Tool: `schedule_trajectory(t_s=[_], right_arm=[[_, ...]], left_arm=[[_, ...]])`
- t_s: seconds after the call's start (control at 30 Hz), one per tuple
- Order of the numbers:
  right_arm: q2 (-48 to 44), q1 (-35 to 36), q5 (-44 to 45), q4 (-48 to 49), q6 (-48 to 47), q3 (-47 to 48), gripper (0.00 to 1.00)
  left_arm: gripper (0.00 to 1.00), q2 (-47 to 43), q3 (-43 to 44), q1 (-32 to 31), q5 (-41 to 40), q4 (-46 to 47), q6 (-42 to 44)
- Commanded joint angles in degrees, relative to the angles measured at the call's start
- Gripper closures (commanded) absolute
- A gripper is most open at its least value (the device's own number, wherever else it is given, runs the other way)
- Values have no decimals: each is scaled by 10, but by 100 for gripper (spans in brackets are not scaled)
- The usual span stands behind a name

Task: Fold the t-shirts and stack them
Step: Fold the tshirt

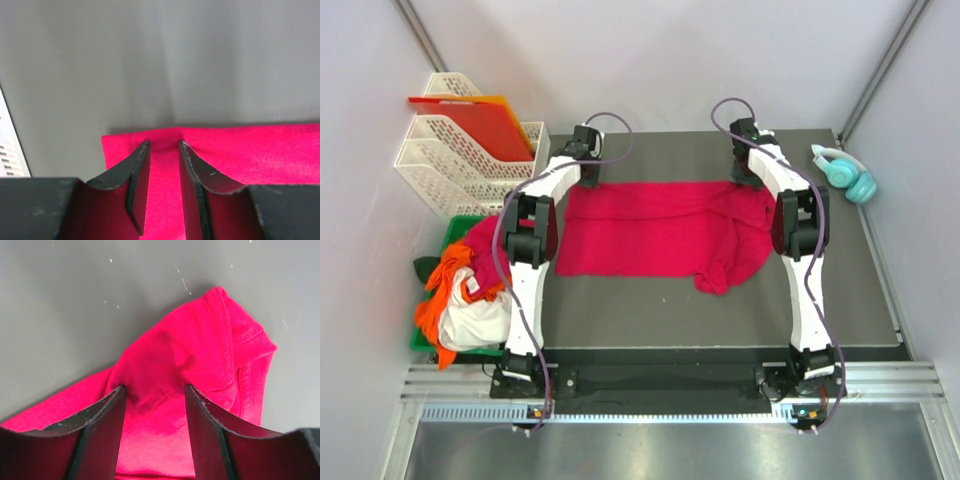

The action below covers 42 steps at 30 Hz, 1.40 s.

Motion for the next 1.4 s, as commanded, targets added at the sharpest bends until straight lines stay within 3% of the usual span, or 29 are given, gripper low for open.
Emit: schedule_trajectory(t_s=[0.0,0.3,0.47,0.6,0.8,1.03,1.2,1.37], right_arm=[[26,-15,-5,-14,0,50,49],[35,-24,-14,7,-17,86,48],[-75,-19,-40,107,-19,-5,47],[-128,-12,-31,113,-27,-4,46],[-312,45,33,154,-43,-167,42],[-496,145,86,148,33,-419,44],[-550,215,102,133,91,-559,46],[-570,253,95,131,157,-644,46]], left_arm=[[65,62,27,7,-10,-18,3],[63,109,141,16,-13,-51,5],[55,46,88,12,4,-10,-2],[49,-41,47,2,1,19,-9],[44,-224,-96,1,41,58,-13],[51,-379,-339,-6,72,62,-11],[51,-461,-479,-6,68,94,-7],[51,-472,-527,-8,72,108,4]])
